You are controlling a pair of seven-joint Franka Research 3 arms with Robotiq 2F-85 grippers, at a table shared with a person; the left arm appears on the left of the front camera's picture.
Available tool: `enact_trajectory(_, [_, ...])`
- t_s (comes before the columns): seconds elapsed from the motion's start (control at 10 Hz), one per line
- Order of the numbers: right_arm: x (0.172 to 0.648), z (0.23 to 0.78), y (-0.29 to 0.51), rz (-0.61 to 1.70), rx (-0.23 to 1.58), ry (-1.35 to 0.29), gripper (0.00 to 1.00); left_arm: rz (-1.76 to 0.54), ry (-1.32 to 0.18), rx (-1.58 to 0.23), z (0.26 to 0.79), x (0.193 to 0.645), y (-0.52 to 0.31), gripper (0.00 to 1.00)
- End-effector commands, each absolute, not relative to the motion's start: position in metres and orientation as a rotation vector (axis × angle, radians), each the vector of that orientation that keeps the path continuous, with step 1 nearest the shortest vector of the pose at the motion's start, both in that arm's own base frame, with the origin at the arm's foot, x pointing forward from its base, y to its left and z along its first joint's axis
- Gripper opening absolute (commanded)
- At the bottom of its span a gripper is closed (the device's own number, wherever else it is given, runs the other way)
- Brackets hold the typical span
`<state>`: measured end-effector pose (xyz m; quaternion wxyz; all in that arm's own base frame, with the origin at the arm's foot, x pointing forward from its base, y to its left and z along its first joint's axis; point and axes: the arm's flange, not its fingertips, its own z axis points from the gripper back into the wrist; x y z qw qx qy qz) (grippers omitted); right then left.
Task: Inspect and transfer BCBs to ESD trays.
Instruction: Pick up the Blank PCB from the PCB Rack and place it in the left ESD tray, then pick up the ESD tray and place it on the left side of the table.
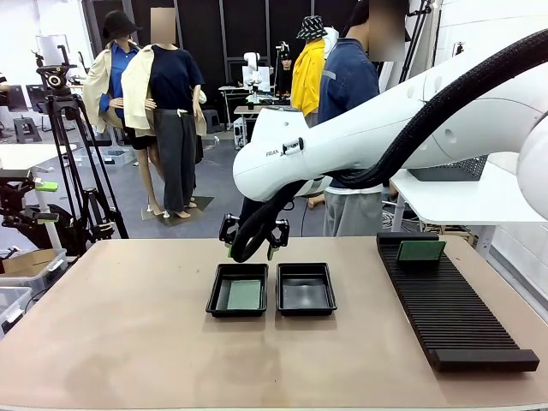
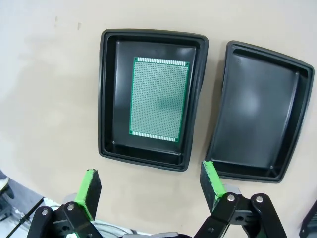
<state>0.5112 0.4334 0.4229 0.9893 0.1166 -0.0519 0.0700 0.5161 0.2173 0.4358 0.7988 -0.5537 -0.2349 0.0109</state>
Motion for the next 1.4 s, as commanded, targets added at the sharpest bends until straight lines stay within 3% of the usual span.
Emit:
enact_trajectory(0.0, [0.511,0.421,0.432,0.135,0.245,-0.111,1.0,0.036,-0.492,-1.179,0.438,0.515,0.218,1.0])
enact_trajectory(1.0, [0.511,0.423,0.433,0.14,0.234,-0.104,1.0,0.023,-0.504,-1.188,0.436,0.516,0.217,1.0])
enact_trajectory(1.1, [0.509,0.428,0.418,0.139,0.265,-0.083,1.0,0.034,-0.52,-1.229,0.437,0.511,0.203,1.0])
enact_trajectory(1.3, [0.507,0.443,0.384,0.111,0.368,-0.088,1.0,0.03,-0.479,-1.148,0.443,0.516,0.162,1.0])
